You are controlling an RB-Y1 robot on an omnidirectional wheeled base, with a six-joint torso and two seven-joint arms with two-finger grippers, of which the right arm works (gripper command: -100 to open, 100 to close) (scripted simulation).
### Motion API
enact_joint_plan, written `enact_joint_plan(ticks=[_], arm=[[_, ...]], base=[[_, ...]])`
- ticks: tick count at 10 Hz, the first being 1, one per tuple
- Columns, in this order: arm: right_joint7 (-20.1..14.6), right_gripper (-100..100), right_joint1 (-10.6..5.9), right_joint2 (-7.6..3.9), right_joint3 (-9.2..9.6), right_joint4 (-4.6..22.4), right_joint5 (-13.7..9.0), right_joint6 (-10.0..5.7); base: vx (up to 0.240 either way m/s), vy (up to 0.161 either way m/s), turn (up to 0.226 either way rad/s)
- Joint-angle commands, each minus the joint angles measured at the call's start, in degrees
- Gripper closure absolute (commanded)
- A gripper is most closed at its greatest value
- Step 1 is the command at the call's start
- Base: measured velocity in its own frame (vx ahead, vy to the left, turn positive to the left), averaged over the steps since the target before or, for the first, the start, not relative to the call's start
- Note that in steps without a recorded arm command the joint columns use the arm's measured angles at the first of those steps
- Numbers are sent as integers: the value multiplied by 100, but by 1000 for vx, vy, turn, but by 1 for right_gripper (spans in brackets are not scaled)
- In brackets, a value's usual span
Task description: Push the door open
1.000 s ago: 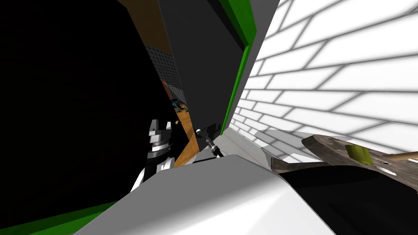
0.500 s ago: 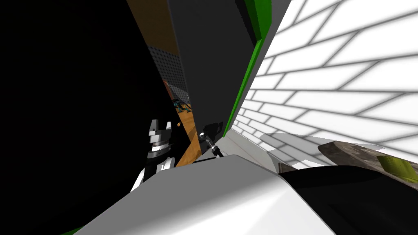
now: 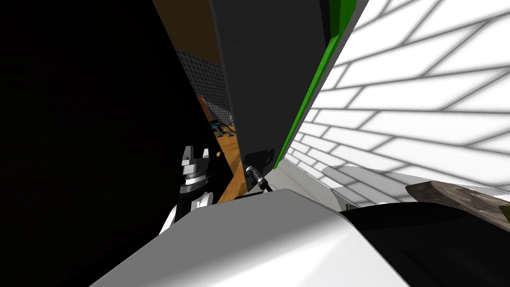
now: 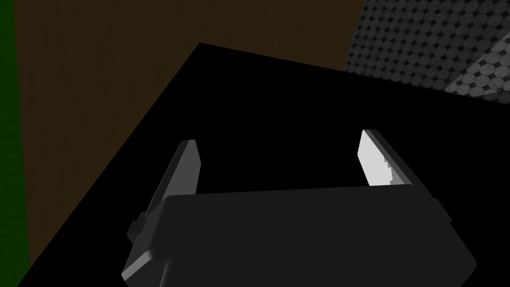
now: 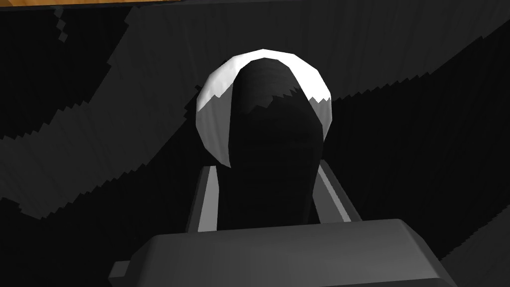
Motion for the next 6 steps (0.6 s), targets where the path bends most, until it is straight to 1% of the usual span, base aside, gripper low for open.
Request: enact_joint_plan(ticks=[1, 5, 6], arm=[[-1, 100, 3, -2, 1, 0, 0, 1], [-1, 100, 3, -2, 1, 0, 0, 1], [93, 100, -64, -9, -174, 58, -86, -24]], base=[[-28, -13, 10], [-3, -2, 4], [-4, -22, 171]])
